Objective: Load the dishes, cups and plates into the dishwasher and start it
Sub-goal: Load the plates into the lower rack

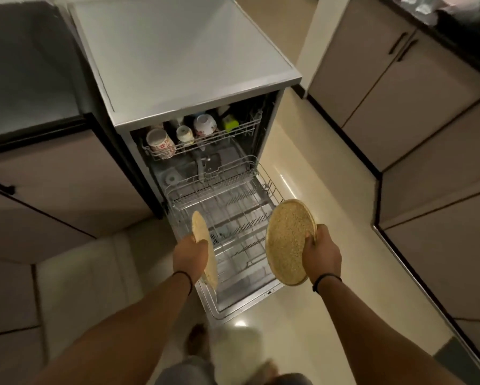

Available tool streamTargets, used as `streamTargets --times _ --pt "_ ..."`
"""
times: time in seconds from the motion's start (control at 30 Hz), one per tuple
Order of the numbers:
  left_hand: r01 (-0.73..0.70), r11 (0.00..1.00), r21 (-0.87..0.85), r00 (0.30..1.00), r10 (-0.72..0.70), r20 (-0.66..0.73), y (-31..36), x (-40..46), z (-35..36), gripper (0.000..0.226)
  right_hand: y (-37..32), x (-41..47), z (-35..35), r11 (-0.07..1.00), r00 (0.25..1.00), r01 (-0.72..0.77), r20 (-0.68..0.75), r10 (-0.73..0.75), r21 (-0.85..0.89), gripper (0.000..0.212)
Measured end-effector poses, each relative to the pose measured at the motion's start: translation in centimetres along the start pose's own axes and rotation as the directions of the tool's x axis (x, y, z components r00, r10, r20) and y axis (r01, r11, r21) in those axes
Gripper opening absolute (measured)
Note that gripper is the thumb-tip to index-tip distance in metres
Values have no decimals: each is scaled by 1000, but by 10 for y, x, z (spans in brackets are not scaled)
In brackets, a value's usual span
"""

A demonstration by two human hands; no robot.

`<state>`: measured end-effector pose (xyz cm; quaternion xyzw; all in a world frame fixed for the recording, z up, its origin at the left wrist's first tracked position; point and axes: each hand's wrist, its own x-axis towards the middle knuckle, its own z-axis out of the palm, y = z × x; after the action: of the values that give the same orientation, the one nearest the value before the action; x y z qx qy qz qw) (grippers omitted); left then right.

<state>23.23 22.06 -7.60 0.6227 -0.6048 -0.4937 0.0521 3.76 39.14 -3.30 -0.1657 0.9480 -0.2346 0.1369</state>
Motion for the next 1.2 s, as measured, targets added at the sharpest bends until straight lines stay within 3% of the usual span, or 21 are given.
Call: streamTargets --times 0.27,0.43,0.6,0.8,0.93,1.2 --pt "125 992 1 991 -124 -56 43 53 77 8 3 132 44 981 970 176 185 -160 -76 13" --pt "204 977 -67 961 -213 -175 48 92 151 30 21 203 83 966 927 251 300 -224 -54 19" --pt "96 992 -87 975 -111 -195 66 128 208 38 31 262 119 954 914 300 291 -281 -20 13" --pt "32 996 -77 970 -50 -239 51 203 257 40 33 308 196 932 886 361 296 -356 38 23" --pt "18 995 -95 962 -44 -270 29 245 279 35 39 328 240 888 845 456 286 -451 54 11" --pt "17 1000 -11 952 -19 -307 6 294 303 37 54 347 300 894 853 448 297 -430 8 8"
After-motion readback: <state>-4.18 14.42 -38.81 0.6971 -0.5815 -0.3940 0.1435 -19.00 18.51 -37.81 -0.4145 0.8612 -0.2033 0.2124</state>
